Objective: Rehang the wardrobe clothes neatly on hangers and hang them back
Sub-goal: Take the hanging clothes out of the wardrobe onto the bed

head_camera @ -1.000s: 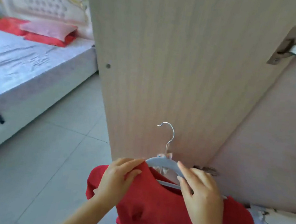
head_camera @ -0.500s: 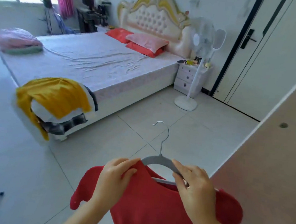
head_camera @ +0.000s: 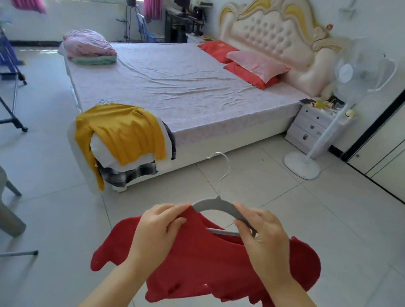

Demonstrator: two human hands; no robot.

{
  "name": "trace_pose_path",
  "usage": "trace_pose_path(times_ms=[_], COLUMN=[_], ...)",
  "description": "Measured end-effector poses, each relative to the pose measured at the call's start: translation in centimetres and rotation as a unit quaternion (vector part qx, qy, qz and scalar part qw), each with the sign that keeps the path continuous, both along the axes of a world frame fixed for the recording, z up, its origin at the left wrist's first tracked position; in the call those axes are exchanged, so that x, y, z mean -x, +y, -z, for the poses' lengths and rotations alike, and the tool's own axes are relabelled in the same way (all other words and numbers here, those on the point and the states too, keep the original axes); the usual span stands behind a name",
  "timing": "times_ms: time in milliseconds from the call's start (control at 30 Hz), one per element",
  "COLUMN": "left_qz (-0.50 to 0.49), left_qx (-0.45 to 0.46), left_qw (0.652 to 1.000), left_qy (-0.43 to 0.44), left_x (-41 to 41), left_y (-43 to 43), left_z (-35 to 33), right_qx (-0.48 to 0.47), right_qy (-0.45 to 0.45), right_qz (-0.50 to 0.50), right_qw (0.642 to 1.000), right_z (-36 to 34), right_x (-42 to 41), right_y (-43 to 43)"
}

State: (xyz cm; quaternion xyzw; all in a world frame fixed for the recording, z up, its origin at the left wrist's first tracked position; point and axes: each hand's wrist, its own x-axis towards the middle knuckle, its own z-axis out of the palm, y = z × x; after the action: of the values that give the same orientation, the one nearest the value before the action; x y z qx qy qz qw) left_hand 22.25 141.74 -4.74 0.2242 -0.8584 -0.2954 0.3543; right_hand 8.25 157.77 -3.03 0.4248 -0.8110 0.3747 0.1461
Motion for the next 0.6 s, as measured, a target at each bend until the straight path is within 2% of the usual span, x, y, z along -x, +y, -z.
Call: trace_pose_path(times_ms=[233, 600], left_qz=[-0.057, -0.107], left_qx=[0.003, -0.020], left_qw=[0.998, 0.994], left_qy=[-0.002, -0.011], left_x=[9.6, 24.3], left_y=[-8.0, -17.9], left_z=[0.5, 0.1], right_qx=[0.023, 0.006], right_qy=[-0.008, -0.027], right_qz=[-0.055, -0.108], right_qw=[0.998, 0.994], right_z=[1.0, -0.1], right_x=[11.0, 27.2], right_y=[-9.6, -21.3])
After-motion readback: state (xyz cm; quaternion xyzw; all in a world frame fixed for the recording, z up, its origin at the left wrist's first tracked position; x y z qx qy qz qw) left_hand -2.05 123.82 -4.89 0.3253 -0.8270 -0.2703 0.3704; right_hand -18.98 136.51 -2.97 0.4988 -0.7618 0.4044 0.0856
